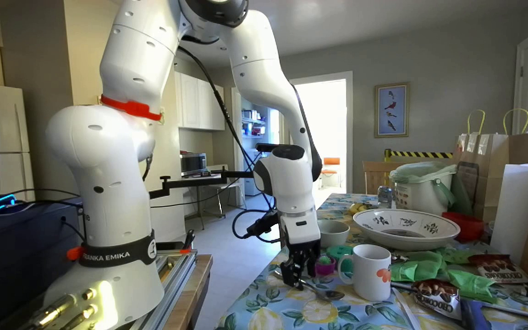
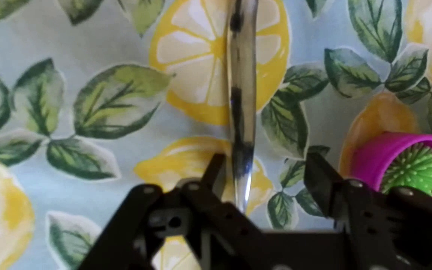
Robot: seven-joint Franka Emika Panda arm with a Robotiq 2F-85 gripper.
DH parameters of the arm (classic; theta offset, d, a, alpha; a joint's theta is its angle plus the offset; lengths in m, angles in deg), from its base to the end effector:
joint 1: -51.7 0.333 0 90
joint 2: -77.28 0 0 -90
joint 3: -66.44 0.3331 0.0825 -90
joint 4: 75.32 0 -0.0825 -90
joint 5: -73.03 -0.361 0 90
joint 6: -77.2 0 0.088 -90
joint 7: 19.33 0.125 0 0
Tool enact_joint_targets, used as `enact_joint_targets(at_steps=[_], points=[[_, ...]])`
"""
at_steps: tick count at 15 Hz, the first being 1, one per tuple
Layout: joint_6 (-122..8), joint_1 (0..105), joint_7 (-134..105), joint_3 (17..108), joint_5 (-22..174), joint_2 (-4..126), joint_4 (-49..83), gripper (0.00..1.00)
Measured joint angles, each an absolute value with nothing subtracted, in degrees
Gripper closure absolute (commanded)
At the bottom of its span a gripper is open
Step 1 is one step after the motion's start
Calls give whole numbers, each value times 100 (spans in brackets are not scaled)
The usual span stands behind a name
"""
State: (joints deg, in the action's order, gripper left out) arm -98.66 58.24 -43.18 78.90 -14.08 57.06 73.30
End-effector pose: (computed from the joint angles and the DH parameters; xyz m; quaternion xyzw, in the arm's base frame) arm 0.3756 0.0553 0.1486 -0.9168 0.3799 -0.0275 0.1201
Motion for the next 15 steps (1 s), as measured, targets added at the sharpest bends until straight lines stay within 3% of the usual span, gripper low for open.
enact_joint_targets(at_steps=[5,8,15], points=[[-9866,5824,-4308,7889,-1408,5706,7315,82],[-9866,5824,-4305,7888,-1408,5706,7315,100],[-9870,5824,-4278,7887,-1408,5705,7304,98]])
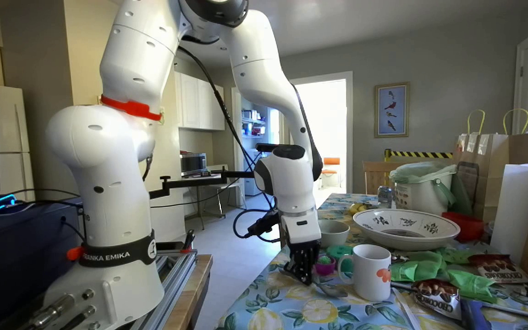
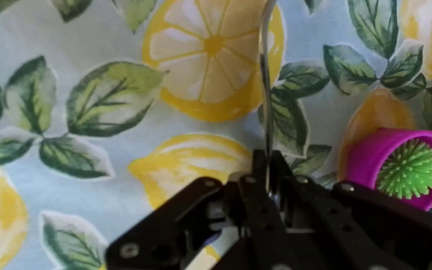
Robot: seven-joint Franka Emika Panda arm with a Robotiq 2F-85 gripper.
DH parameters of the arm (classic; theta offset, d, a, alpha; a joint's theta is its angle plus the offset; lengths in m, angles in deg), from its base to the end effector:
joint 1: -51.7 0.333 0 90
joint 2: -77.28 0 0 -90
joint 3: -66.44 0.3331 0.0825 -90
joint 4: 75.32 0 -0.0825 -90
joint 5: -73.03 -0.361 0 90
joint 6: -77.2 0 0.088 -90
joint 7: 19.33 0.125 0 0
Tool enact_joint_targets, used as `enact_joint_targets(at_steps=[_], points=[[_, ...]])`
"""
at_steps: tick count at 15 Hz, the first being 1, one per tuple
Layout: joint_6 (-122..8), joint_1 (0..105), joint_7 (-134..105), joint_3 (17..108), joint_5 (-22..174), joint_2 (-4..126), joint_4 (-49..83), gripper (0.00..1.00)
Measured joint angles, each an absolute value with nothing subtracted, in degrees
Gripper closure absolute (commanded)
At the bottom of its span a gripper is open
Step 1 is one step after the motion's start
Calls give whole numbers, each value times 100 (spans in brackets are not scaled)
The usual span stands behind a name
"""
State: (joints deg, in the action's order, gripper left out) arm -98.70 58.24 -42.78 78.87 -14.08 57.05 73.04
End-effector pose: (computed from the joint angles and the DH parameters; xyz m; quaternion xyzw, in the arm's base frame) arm 0.3776 0.0556 0.1494 -0.9152 0.3833 -0.0291 0.1212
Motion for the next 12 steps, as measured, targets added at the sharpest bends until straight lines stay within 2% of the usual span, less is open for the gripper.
enact_joint_targets(at_steps=[12], points=[[-9615,5845,-3409,7882,-772,6228,7699,98]])
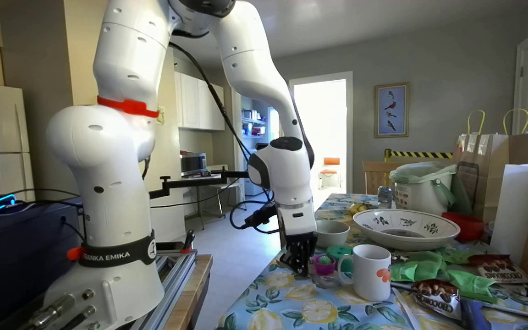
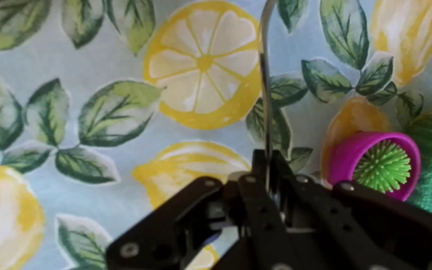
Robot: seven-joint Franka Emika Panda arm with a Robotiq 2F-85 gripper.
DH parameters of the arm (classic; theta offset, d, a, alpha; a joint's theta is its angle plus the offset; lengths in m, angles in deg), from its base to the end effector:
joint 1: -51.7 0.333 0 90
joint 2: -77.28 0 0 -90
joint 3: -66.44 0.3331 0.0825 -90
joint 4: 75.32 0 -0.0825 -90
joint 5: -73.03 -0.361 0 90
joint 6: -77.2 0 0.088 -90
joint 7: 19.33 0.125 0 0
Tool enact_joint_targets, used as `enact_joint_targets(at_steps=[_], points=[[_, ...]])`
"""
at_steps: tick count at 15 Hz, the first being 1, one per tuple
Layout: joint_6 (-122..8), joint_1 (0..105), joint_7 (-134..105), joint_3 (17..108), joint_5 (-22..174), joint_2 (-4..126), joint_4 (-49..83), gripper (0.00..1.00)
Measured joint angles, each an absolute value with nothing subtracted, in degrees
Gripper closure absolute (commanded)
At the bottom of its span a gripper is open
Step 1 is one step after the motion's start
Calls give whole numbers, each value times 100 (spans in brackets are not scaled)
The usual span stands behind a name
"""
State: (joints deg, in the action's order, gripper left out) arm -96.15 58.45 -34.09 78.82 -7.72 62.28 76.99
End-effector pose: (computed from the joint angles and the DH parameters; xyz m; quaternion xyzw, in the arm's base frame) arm 0.3683 0.0583 0.1692 -0.9093 0.3940 -0.0201 0.1325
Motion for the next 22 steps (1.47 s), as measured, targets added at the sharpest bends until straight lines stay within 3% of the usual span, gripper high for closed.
enact_joint_targets(at_steps=[22], points=[[-5043,5241,-2182,6674,600,8862,7937,98]])
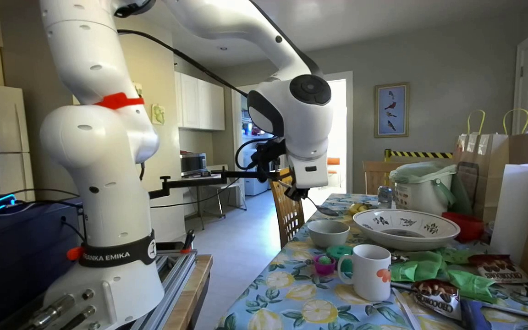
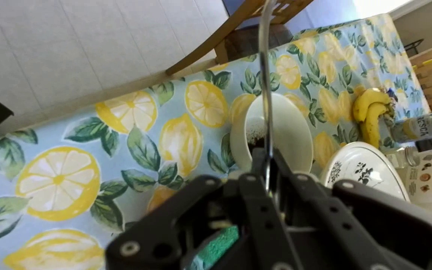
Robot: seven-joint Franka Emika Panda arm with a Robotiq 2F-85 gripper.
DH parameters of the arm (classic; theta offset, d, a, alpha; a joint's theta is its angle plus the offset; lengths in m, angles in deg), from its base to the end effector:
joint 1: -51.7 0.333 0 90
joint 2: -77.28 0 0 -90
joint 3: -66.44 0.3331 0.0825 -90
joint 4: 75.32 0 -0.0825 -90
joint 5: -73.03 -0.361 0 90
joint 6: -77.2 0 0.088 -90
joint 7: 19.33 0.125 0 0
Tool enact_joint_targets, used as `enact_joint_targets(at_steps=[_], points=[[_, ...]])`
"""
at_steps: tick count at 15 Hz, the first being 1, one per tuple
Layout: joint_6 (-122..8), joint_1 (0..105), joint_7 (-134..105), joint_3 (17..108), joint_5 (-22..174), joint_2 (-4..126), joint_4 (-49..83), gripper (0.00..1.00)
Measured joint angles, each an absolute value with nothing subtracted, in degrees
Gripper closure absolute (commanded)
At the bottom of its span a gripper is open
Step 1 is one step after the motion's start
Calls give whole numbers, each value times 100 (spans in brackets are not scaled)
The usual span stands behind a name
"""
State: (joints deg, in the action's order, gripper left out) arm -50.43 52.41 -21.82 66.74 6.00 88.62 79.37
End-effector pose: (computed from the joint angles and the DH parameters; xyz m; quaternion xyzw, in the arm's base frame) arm 0.3693 0.0481 0.3077 -0.8377 0.3684 0.1088 0.3881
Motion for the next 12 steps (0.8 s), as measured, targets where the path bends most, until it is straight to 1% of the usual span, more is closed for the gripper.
enact_joint_targets(at_steps=[6,12], points=[[-4529,5244,-2494,6675,570,8885,7842,98],[-4100,5425,-3367,6829,-138,8608,7822,98]])
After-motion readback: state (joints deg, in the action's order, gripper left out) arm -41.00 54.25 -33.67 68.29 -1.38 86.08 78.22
